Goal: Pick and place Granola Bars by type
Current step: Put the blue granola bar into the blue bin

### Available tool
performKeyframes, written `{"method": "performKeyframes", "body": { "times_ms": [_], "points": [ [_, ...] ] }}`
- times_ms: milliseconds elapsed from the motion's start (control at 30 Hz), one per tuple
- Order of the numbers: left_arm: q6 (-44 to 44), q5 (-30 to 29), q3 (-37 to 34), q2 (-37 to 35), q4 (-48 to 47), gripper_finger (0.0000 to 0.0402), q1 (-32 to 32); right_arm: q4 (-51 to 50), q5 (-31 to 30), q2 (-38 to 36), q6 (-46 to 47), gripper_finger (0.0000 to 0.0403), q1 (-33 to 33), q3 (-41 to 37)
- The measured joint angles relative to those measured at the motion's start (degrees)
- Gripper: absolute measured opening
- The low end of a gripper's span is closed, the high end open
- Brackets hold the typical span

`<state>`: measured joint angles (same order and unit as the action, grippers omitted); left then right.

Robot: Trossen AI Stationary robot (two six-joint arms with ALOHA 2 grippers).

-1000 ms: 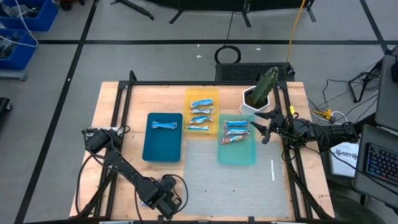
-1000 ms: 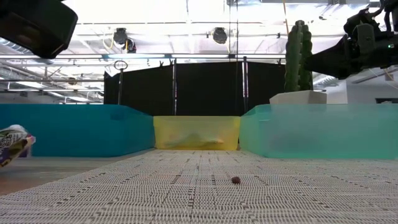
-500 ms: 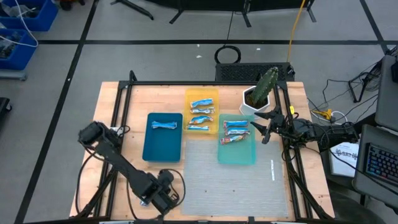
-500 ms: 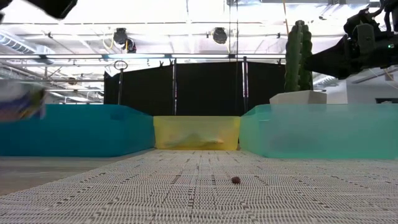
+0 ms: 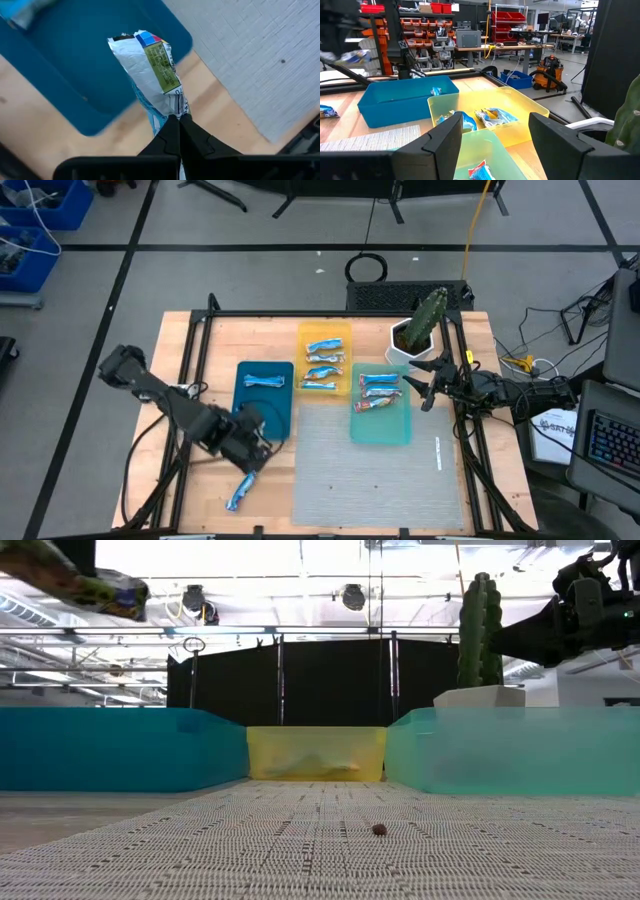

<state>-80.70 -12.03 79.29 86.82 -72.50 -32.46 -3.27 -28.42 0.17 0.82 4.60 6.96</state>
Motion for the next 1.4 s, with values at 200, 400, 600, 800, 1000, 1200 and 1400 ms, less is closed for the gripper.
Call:
{"method": "performKeyframes", "body": {
  "times_ms": [200, 400, 600, 800, 1000, 1200, 1400],
  "points": [
    [13.69, 1.31, 0.02, -5.81, -4.06, 0.0001, 5.83, 0.02, -0.02, 0.01, 0.0, 0.0222, 0.0, 0.0],
    [26.84, 3.05, 0.07, -11.06, -8.74, 0.0, 11.48, 0.0, 0.0, -0.01, 0.0, 0.0222, 0.0, 0.0],
    [37.78, 5.05, 0.07, -15.77, -12.92, 0.0, 16.68, 0.02, -0.01, 0.01, -0.01, 0.0222, -0.01, 0.01],
    [49.52, 5.15, 0.07, -19.69, -17.18, 0.0, 23.37, 0.0, 0.0, 0.01, -0.01, 0.0222, -0.02, 0.0],
    [66.9, 4.66, 0.09, -21.42, -17.54, 0.0, 32.95, 0.02, -0.01, -0.01, 0.0, 0.0222, 0.0, 0.0],
    [88.31, 3.99, 0.09, -20.0, -17.4, 0.0, 43.25, 0.02, -0.01, 0.0, 0.0, 0.0222, 0.0, 0.02],
    [102.34, 5.2, 0.09, -16.38, -13.64, 0.0, 51.66, 0.0, -0.01, 0.0, 0.0, 0.0222, 0.0, 0.01]
  ]
}}
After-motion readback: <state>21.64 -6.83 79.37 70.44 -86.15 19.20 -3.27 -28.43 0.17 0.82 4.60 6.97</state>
